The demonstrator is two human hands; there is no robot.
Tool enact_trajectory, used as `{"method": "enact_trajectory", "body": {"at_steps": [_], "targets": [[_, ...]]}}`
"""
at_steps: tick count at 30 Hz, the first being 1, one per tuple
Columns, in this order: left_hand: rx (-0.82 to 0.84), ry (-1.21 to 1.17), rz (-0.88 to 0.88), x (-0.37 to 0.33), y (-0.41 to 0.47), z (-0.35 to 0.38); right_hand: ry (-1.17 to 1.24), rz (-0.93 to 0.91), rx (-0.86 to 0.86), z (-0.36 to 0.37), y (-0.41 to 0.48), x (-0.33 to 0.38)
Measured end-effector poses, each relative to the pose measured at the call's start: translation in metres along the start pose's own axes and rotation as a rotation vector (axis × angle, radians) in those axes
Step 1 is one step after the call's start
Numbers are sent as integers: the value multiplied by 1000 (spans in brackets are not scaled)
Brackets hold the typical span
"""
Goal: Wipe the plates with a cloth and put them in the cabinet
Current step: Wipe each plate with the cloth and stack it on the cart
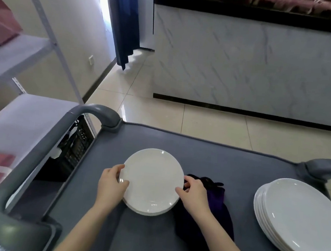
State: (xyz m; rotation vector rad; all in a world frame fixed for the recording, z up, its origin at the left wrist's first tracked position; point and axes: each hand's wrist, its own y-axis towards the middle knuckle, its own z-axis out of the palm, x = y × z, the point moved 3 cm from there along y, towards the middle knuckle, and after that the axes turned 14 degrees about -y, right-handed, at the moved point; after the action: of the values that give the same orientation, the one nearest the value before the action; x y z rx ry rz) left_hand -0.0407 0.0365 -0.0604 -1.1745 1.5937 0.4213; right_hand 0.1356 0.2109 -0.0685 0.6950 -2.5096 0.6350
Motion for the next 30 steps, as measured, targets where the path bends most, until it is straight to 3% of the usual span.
{"method": "enact_trajectory", "body": {"at_steps": [5,14,24,30], "targets": [[-13,-33,16,7,8,-3,42,85,-31,7,4,1],[-33,-141,-51,16,11,-11,333,220,3,17,-5,-5],[-24,-438,-90,12,-7,-5,684,166,5,-10,-20,-19],[111,-601,-123,-17,-27,16,878,118,46,-40,-32,-32]]}}
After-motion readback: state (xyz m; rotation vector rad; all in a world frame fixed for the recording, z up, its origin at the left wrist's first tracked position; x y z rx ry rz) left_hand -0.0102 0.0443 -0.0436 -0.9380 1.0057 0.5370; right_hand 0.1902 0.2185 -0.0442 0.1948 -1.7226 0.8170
